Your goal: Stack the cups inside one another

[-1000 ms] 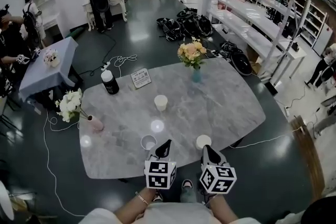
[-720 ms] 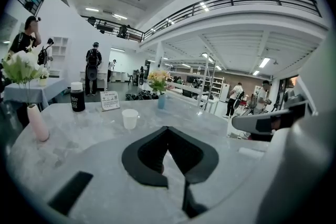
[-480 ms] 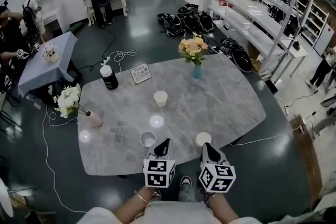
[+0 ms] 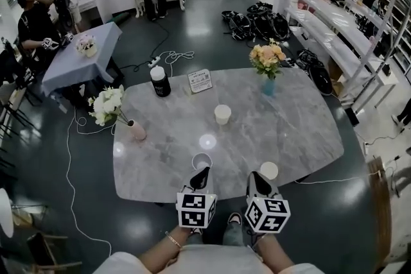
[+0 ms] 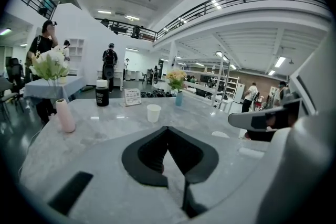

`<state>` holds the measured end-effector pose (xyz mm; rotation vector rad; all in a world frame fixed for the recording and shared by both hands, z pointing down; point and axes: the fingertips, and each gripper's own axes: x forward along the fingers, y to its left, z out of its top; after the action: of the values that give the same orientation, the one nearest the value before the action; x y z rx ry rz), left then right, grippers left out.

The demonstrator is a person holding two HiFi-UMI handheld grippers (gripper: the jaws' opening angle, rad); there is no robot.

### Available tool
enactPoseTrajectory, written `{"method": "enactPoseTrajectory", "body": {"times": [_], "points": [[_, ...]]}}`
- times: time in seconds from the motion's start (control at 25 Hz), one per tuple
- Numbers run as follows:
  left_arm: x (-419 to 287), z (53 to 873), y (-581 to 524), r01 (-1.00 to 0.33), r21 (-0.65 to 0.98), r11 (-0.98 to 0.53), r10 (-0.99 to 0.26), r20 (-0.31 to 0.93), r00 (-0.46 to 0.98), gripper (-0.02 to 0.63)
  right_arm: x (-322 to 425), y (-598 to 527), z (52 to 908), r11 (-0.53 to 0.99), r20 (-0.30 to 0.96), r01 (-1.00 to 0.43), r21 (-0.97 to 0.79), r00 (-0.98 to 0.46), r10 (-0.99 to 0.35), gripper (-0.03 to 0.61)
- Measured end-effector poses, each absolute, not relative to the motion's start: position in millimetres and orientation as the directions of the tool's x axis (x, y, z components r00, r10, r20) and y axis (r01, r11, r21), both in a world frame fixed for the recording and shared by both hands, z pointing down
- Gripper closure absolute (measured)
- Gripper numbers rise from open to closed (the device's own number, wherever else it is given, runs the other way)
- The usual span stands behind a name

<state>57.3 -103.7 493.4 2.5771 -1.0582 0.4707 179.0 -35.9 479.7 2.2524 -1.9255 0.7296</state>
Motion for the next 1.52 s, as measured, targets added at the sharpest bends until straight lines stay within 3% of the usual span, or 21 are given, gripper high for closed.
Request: {"method": "enactPoseTrajectory", "body": {"times": [0.64,1.52], "points": [[-43.5,523.2,-106.2,-0.873,0.163,-0.46,-0.731,0.488,0.477,0.617,82.4,-81.9,506.4,0.064,0.463,-0.966,-0.251,-0.178,-0.868,0.572],[-58.2,583.2,-106.4,-0.911,0.181,-0.37,-0.718,0.567,0.404,0.617,59.6,-90.2,565.4,0.147,0.535,-0.953,-0.264,-0.272,-0.8,0.569]]}}
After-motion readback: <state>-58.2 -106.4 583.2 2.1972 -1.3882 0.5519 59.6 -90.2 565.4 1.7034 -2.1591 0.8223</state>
